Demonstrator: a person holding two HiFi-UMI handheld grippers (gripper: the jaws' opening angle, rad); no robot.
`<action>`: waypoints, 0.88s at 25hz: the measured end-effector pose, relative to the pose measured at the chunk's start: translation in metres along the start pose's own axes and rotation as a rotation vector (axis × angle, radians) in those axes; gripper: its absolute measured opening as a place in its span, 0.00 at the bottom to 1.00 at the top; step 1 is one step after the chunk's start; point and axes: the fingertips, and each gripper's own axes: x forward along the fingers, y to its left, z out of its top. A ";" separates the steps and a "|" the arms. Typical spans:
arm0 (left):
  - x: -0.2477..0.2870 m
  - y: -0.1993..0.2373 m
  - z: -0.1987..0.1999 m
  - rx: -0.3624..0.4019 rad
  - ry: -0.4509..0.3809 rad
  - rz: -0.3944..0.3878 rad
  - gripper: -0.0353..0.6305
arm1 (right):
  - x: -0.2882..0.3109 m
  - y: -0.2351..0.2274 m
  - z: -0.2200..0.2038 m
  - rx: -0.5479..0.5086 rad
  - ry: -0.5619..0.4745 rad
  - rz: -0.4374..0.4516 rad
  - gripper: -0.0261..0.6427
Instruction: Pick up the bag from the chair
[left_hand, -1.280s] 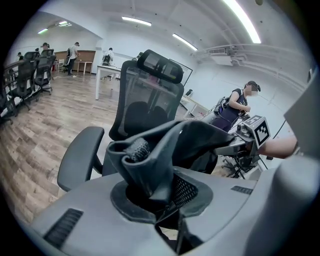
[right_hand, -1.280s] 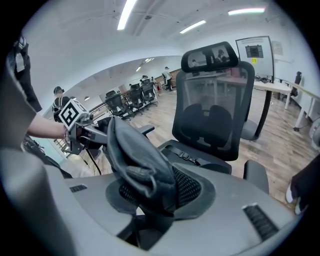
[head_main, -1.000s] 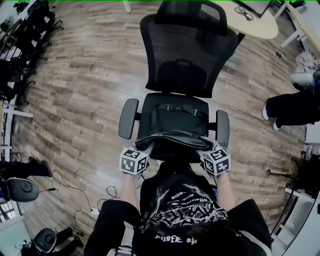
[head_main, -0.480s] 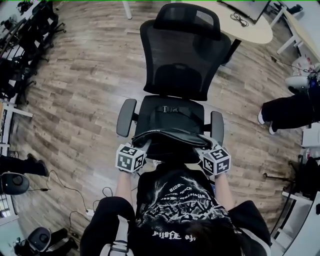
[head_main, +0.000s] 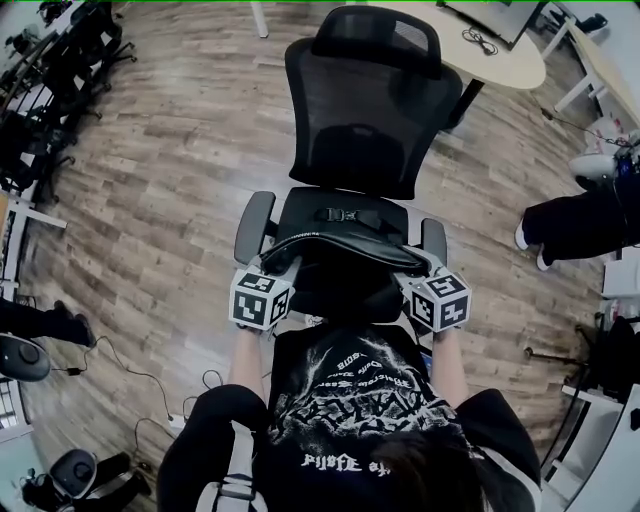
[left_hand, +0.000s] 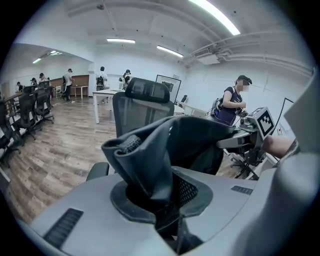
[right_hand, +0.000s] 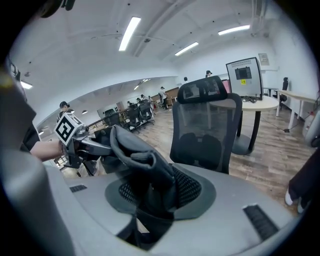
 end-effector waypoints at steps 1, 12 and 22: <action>-0.002 0.000 0.005 0.005 -0.010 0.000 0.15 | -0.001 0.000 0.005 -0.008 -0.007 -0.003 0.26; -0.039 -0.002 0.060 0.085 -0.122 -0.014 0.15 | -0.026 0.016 0.066 -0.082 -0.082 -0.002 0.26; -0.083 -0.015 0.123 0.203 -0.269 0.014 0.15 | -0.057 0.027 0.126 -0.181 -0.201 -0.004 0.26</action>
